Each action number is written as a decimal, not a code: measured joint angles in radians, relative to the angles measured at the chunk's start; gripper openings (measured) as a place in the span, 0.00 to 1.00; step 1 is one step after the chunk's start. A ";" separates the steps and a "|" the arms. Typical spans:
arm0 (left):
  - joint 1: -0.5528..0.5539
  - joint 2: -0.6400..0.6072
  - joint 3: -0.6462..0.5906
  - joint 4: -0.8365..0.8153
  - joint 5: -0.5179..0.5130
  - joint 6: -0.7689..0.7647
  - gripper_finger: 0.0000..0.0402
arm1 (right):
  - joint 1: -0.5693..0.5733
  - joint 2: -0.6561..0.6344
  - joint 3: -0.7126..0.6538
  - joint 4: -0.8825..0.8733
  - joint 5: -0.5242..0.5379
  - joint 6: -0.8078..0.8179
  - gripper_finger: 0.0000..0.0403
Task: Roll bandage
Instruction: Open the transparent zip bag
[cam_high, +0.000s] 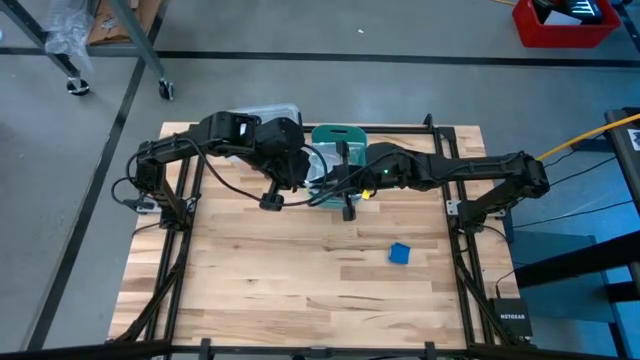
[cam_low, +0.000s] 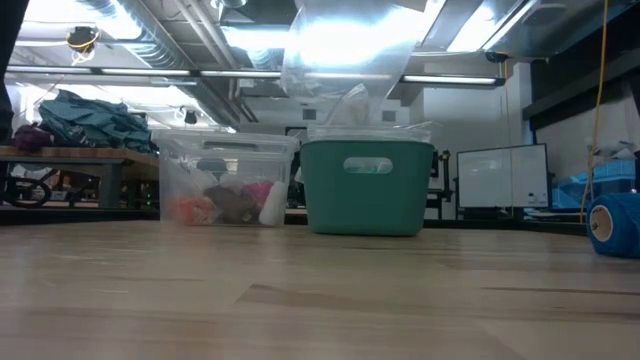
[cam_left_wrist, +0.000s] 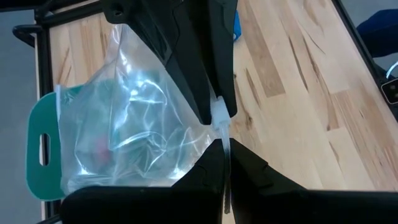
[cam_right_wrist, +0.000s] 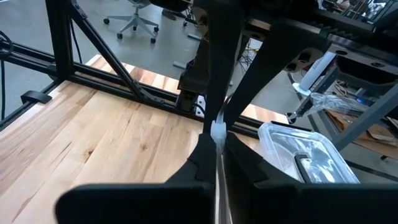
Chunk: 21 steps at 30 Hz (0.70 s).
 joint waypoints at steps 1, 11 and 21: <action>0.000 0.000 0.000 -0.003 0.000 0.000 0.00 | 0.000 0.000 0.000 -0.001 0.000 0.001 0.04; 0.000 0.002 0.000 -0.024 0.000 0.013 0.00 | 0.000 0.000 0.002 -0.030 0.000 0.008 0.03; 0.002 -0.006 0.000 -0.039 -0.026 0.021 0.00 | 0.000 0.000 0.002 -0.050 -0.020 0.011 0.04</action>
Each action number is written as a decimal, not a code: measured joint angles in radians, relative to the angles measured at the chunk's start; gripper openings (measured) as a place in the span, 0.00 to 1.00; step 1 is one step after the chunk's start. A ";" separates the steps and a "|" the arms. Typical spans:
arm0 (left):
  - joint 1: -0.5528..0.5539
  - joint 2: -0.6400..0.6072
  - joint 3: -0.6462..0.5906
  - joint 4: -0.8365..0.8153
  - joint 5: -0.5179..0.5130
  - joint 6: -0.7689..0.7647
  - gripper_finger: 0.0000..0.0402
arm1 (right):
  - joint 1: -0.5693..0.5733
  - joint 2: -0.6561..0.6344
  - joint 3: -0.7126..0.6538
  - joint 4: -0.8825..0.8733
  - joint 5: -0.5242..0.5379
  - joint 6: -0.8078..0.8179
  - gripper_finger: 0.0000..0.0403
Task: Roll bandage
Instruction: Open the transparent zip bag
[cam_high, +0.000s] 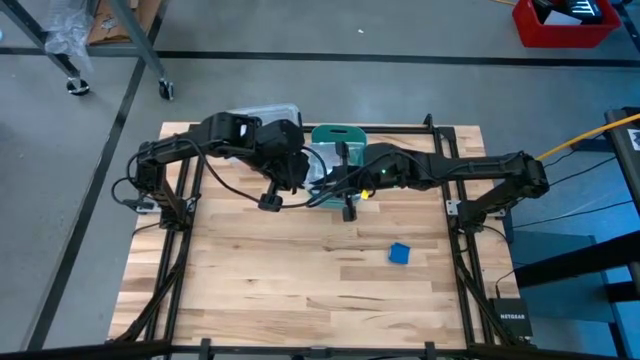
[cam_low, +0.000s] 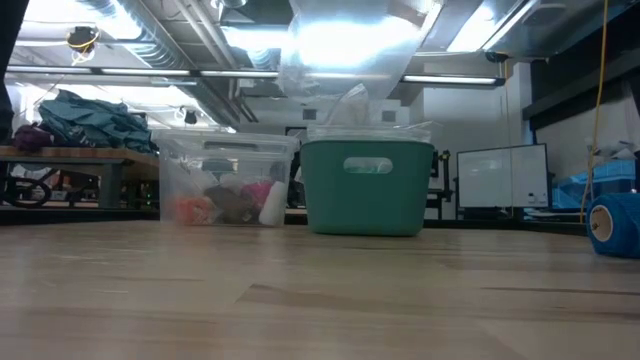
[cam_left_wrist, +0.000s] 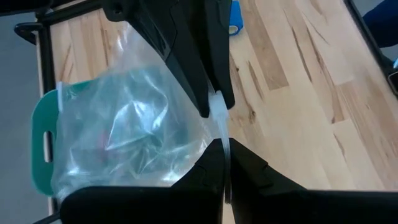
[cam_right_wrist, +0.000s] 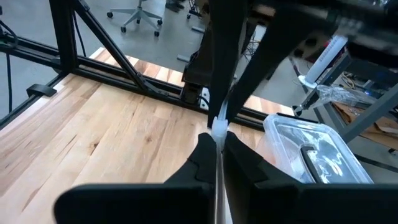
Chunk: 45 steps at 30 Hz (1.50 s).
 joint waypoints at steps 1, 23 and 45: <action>0.000 -0.002 0.000 -0.004 -0.003 0.000 0.00 | 0.000 0.000 0.000 -0.008 -0.001 0.000 0.04; -0.001 -0.010 0.000 -0.023 -0.007 0.001 0.00 | 0.000 -0.001 -0.001 0.020 -0.007 0.003 0.18; -0.001 -0.009 0.000 0.035 0.004 0.015 0.00 | 0.000 -0.001 -0.002 0.031 0.027 0.026 0.19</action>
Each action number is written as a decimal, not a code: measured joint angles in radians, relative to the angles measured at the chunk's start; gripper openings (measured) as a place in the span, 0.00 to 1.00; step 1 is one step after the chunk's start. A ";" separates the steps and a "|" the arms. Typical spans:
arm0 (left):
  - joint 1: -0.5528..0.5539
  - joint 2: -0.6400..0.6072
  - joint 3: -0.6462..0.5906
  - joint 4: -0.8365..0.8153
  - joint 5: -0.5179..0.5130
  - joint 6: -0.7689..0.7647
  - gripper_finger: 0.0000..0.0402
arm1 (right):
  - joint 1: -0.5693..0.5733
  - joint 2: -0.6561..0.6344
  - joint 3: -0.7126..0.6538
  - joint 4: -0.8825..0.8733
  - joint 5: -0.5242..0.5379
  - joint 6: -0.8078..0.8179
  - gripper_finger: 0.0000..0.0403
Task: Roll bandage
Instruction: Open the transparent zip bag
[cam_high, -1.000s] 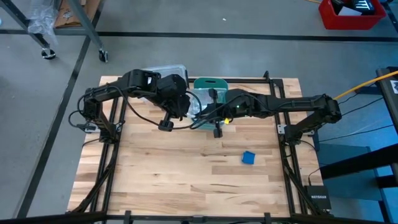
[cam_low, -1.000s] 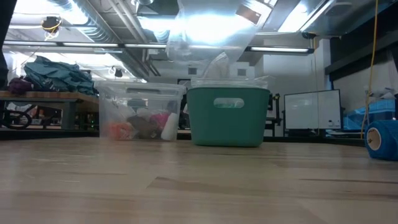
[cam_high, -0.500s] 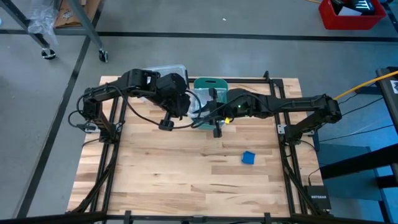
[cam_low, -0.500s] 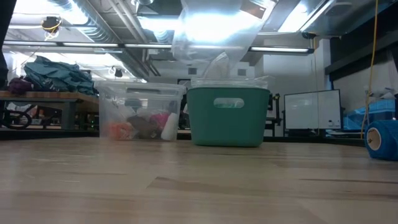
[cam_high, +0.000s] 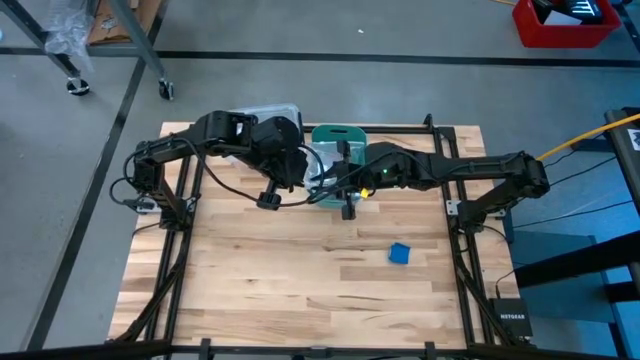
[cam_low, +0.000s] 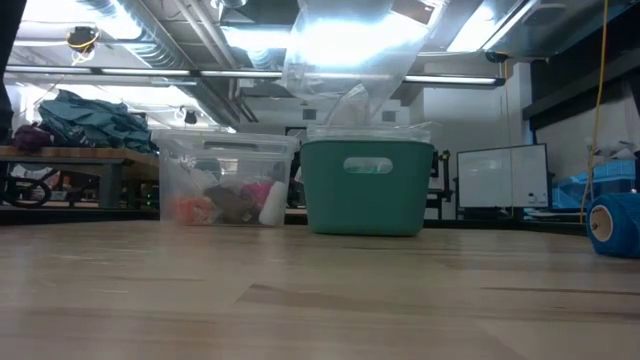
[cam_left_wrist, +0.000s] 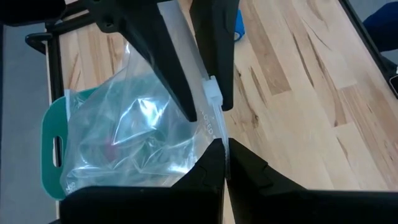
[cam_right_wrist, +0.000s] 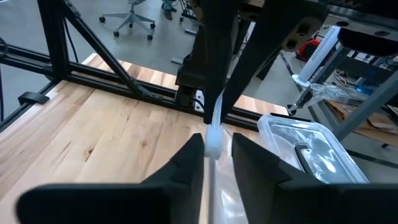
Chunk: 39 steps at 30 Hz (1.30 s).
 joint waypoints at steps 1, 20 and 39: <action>0.000 0.000 0.000 0.000 0.000 0.001 0.00 | 0.000 0.000 0.000 0.000 0.000 0.000 0.17; 0.000 0.002 0.000 -0.024 0.001 0.017 0.00 | 0.000 0.002 0.000 -0.018 -0.008 -0.001 0.03; 0.000 0.003 0.000 -0.031 -0.022 0.017 0.00 | 0.000 0.002 0.001 -0.101 -0.038 0.000 0.01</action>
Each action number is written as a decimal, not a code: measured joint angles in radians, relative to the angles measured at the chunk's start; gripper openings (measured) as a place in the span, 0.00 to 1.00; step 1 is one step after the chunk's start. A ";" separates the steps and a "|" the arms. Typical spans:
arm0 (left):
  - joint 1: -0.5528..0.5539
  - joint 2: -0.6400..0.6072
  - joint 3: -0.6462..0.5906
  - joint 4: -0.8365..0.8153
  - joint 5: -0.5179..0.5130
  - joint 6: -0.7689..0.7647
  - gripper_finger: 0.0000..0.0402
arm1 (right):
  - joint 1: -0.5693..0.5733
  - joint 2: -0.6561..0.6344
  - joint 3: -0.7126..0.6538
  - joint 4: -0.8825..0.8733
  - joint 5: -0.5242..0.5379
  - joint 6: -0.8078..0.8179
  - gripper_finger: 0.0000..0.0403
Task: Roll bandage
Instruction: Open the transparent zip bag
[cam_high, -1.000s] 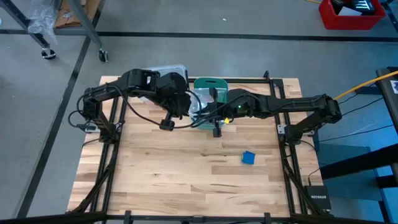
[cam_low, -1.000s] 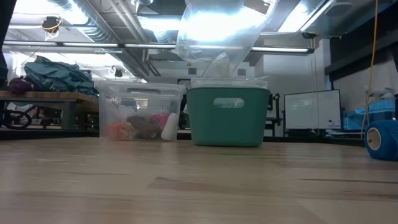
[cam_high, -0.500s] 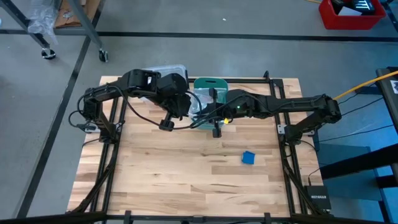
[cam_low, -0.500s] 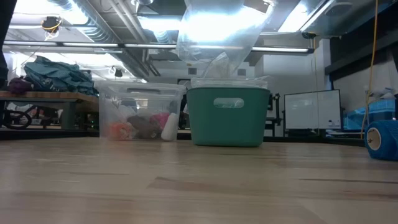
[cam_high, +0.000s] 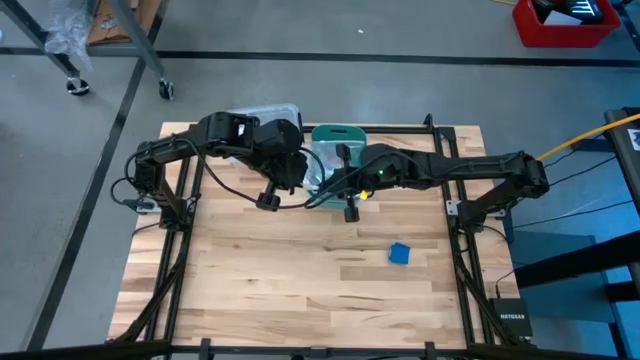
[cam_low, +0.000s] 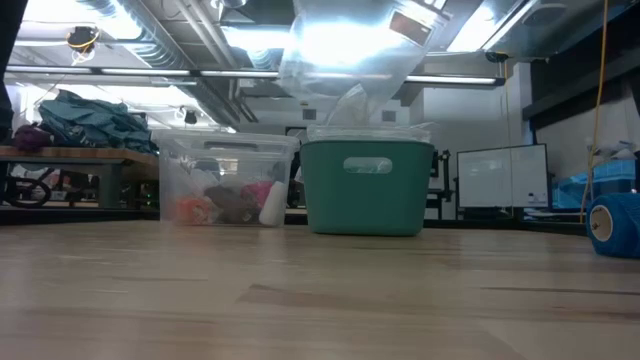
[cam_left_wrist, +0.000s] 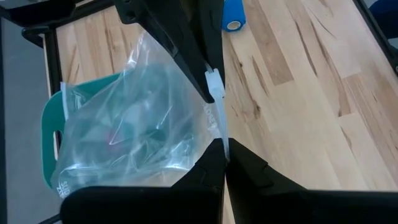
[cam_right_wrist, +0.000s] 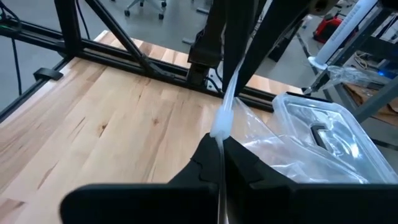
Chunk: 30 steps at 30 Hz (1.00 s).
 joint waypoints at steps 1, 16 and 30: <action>0.000 0.000 0.000 0.003 -0.001 0.000 0.00 | 0.000 0.000 0.000 0.000 0.000 0.000 0.01; -0.062 -0.004 0.047 0.027 -0.283 0.032 0.08 | 0.001 -0.139 0.149 -0.294 0.014 -0.068 0.00; -0.058 -0.298 0.128 -0.199 -0.318 -0.293 0.05 | 0.000 -0.402 0.380 -0.680 0.045 -0.079 0.00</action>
